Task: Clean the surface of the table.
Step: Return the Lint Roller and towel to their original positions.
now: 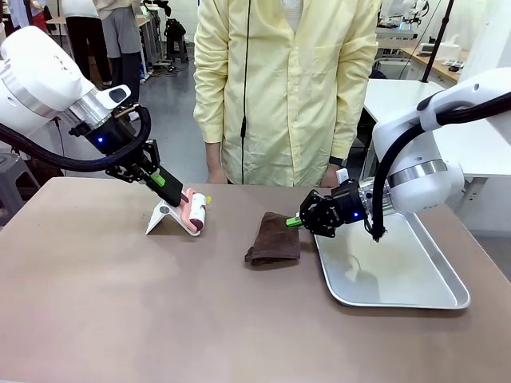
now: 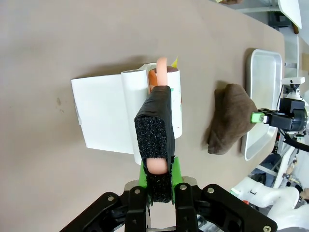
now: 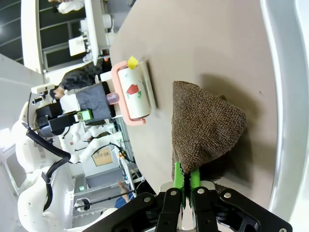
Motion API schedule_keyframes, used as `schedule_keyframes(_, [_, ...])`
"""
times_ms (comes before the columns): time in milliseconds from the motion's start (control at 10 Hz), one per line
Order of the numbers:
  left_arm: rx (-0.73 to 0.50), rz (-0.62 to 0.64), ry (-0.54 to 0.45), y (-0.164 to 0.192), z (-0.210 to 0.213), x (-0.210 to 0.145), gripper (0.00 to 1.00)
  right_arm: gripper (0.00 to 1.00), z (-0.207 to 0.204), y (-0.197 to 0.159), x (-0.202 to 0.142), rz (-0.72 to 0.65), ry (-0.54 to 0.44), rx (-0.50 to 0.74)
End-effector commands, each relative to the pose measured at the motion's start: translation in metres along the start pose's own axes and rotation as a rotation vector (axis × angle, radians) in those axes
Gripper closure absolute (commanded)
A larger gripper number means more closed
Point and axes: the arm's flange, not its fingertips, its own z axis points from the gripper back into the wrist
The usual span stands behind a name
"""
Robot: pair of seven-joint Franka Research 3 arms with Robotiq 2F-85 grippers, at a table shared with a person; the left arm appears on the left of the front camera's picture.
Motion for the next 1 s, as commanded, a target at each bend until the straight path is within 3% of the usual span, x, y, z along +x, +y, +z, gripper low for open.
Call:
schedule_keyframes(0, [0.033, 0.008, 0.024, -0.0007, -0.0014, 0.0068, 0.80, 0.95, -0.0002, 0.0031, -0.0001, 0.004, -0.017, 0.023])
schedule_keyframes(400, [0.054, 0.017, 0.031, -0.0045, -0.0067, 0.0098, 0.80, 0.95, 0.0006, -0.0006, 0.0002, -0.006, 0.013, 0.001])
schedule_keyframes(500, [0.060, 0.021, 0.034, -0.0056, -0.0068, 0.0100, 0.55, 0.95, 0.0014, -0.0012, 0.0003, -0.011, 0.034, 0.001])
schedule_keyframes(600, [0.070, 0.014, 0.041, -0.0063, -0.0070, 0.0094, 0.22, 0.48, 0.0015, -0.0020, -0.0002, -0.011, 0.044, -0.013])
schedule_keyframes(700, [0.069, 0.016, 0.042, -0.0064, -0.0067, 0.0095, 0.00, 0.39, 0.0017, -0.0018, -0.0003, -0.014, 0.053, -0.006])
schedule_keyframes(800, [0.066, 0.018, 0.041, -0.0066, -0.0062, 0.0094, 0.00, 0.00, 0.0018, -0.0016, -0.0003, -0.014, 0.057, -0.002])
schedule_keyframes(900, [0.058, 0.019, 0.034, -0.0066, -0.0042, 0.0085, 0.00, 0.00, 0.0025, -0.0013, -0.0004, -0.007, 0.060, 0.008])
